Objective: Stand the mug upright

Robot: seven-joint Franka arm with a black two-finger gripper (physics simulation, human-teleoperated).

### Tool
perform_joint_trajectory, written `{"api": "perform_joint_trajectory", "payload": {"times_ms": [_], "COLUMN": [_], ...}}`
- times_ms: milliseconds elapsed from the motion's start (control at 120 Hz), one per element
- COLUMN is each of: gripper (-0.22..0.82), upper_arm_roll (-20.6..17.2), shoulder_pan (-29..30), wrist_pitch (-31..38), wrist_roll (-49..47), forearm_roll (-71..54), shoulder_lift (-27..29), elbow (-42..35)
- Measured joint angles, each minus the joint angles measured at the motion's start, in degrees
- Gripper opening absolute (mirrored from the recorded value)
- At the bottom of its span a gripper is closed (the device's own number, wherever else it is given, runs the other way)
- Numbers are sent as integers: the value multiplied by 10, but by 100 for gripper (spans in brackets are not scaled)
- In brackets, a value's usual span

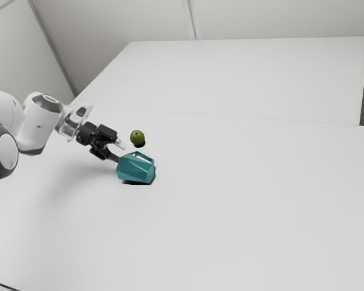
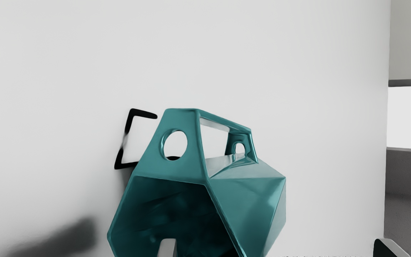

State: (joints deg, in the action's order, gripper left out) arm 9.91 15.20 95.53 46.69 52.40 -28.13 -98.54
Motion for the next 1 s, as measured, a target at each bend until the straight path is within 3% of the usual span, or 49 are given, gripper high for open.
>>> {"api": "perform_joint_trajectory", "payload": {"times_ms": [258,450,600,867,1000], "gripper": [59,14,-5,-15,-17], "upper_arm_roll": [-7,-8,-8,-8,-10], "shoulder_pan": [0,0,0,0,-2], "wrist_pitch": [-24,-36,-40,-44,-48], "wrist_roll": [48,71,84,101,99], "forearm_roll": [15,24,30,33,28], "shoulder_lift": [-1,-1,1,13,46], "elbow": [-29,-28,-28,-29,-37]}}
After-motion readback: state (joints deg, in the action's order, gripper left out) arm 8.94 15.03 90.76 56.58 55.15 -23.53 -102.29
